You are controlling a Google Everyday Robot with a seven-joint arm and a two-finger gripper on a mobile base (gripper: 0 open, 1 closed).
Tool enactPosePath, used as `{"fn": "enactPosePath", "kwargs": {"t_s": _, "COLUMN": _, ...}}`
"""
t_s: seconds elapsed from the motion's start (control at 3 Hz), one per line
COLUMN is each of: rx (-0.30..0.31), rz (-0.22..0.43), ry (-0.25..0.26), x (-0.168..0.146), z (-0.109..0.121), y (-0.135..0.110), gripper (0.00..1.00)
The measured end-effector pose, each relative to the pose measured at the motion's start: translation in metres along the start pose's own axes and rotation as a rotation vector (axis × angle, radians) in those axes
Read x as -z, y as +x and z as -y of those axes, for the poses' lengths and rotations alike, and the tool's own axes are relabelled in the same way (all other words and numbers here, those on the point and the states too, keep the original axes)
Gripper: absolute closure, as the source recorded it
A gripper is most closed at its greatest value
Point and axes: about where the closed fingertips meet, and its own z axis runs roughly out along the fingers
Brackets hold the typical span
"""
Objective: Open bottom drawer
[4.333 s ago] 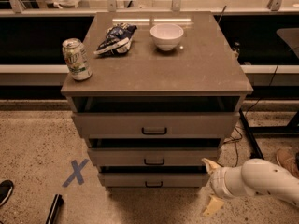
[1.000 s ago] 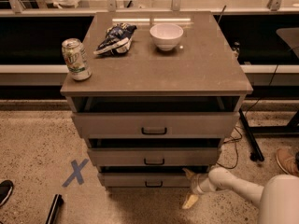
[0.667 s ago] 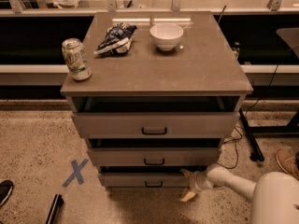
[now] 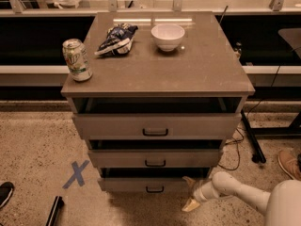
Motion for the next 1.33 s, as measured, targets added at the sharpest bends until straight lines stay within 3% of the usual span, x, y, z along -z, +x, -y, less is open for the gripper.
{"fn": "enactPosePath", "kwargs": {"t_s": 0.33, "rx": -0.036, "rz": 0.020, "ry": -0.045, "x": 0.0000, "z": -0.0290, "y": 0.0061, "gripper": 0.30}}
{"fn": "enactPosePath", "kwargs": {"t_s": 0.67, "rx": -0.036, "rz": 0.020, "ry": -0.045, "x": 0.0055, "z": -0.0282, "y": 0.0021, "gripper": 0.22}}
{"fn": "enactPosePath", "kwargs": {"t_s": 1.0, "rx": -0.036, "rz": 0.020, "ry": -0.045, "x": 0.0085, "z": -0.0277, "y": -0.0001, "gripper": 0.05}}
{"fn": "enactPosePath", "kwargs": {"t_s": 1.33, "rx": -0.036, "rz": 0.020, "ry": -0.045, "x": 0.0095, "z": -0.0276, "y": -0.0009, "gripper": 0.00}}
